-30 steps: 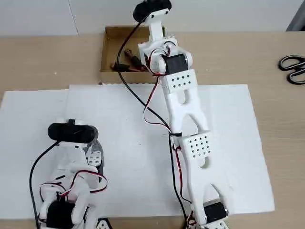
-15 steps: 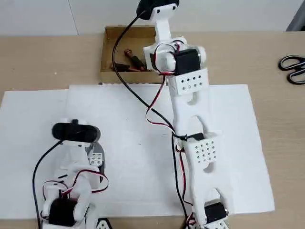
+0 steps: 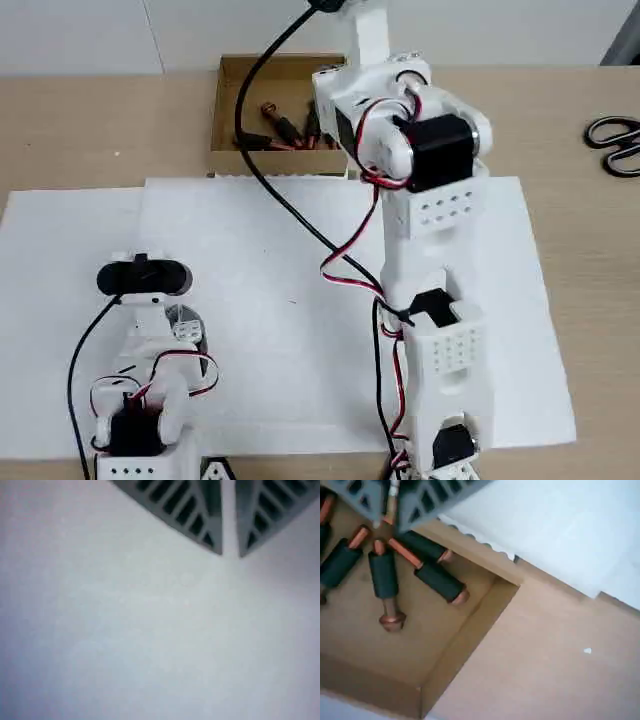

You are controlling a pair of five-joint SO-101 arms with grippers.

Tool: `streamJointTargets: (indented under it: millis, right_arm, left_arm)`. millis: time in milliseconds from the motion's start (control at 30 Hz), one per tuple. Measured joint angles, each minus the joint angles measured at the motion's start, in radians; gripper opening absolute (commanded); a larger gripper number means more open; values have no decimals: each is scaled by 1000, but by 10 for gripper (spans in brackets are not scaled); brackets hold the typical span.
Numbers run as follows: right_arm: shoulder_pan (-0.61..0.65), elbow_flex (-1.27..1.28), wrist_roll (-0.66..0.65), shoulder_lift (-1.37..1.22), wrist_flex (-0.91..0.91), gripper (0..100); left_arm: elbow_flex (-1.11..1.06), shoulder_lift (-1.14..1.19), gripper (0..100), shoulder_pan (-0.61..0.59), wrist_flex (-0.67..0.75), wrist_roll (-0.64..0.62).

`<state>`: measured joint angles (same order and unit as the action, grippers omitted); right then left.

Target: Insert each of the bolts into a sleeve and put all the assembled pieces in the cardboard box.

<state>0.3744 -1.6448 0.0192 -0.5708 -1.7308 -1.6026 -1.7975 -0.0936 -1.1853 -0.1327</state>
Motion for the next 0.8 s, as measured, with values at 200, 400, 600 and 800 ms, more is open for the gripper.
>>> streamJointTargets:
  millis: [200, 400, 600, 800]
  right_arm:
    - [0, 236, 0, 204, -2, 4]
    - [0, 701, 0, 605, -2, 4]
    - [-114, 1108, 0, 968, -2, 4]
    - [-212, 1432, 0, 1223, 2, 4]
  left_arm:
    - [0, 0, 6, 0, 5, 0]
    - [0, 0, 6, 0, 5, 0]
    - [0, 0, 6, 0, 5, 0]
    - [0, 0, 6, 0, 5, 0]
